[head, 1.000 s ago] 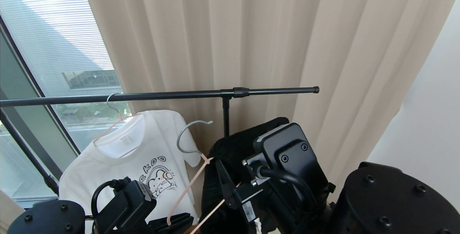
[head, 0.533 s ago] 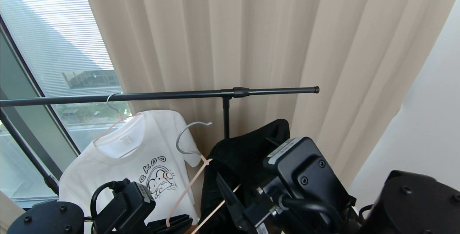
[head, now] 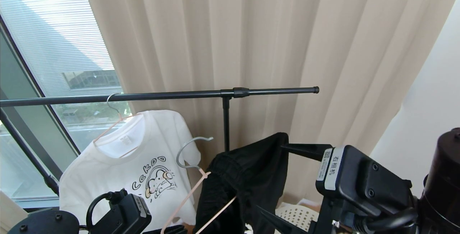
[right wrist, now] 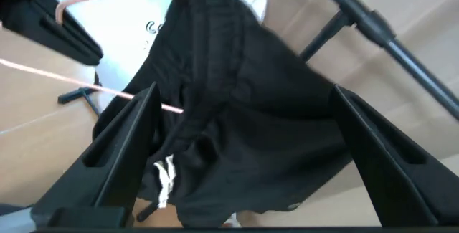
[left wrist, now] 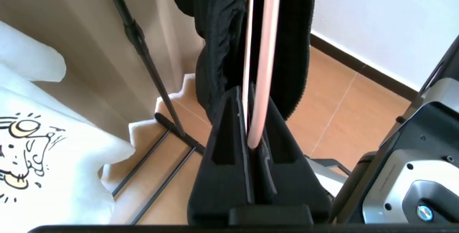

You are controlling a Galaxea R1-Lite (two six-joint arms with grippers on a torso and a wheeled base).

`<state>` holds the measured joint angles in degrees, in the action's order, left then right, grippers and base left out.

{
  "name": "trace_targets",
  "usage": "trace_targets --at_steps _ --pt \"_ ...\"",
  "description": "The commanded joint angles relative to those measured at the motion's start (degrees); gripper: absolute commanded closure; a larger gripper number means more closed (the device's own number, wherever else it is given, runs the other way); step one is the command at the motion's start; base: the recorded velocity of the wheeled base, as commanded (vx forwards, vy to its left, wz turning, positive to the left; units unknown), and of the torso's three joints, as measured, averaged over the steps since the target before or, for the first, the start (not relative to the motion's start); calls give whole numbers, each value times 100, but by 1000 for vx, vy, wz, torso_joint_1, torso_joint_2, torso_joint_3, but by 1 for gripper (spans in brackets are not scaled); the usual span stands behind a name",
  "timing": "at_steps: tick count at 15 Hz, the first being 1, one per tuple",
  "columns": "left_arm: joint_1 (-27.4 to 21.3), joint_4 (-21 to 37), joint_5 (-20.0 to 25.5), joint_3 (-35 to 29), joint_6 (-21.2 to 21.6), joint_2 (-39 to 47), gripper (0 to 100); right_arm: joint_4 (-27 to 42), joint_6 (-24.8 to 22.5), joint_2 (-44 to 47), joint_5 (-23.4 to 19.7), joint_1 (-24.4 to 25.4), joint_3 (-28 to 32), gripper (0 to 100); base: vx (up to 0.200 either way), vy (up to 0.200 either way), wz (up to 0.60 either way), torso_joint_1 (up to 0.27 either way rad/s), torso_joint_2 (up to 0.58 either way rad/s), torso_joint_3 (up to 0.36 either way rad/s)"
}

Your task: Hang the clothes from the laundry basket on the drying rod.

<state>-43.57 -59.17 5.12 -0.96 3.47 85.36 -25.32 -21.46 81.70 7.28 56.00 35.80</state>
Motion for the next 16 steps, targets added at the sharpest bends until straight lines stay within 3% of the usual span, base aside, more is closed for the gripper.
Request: trace_targets --at_steps 1,2,4,5,6,12,16 --pt "-2 2 15 96 101 -37 100 2119 -544 -488 -1308 -925 1139 0 0 0 0 0 0 0" --pt "-2 2 112 96 162 -46 100 2822 -825 -445 -1870 -1197 1508 0 0 0 0 0 0 0" --pt "-2 2 235 96 303 -46 100 4026 -1300 -190 -2591 -1549 2203 0 0 0 0 0 0 0" --pt "-2 2 244 96 461 -46 100 5063 -1616 215 -3101 -1821 2950 0 0 0 0 0 0 0" --pt "-11 2 253 96 531 -37 100 5380 -1862 522 -3312 -1927 3301 0 0 0 0 0 0 0" --pt "-64 55 455 96 628 -63 100 5494 -2583 1902 -4032 -1979 4128 0 0 0 0 0 0 0" --pt "-196 55 464 96 628 -46 100 5986 -2847 1990 -4085 -1962 4321 0 0 0 0 0 0 0"
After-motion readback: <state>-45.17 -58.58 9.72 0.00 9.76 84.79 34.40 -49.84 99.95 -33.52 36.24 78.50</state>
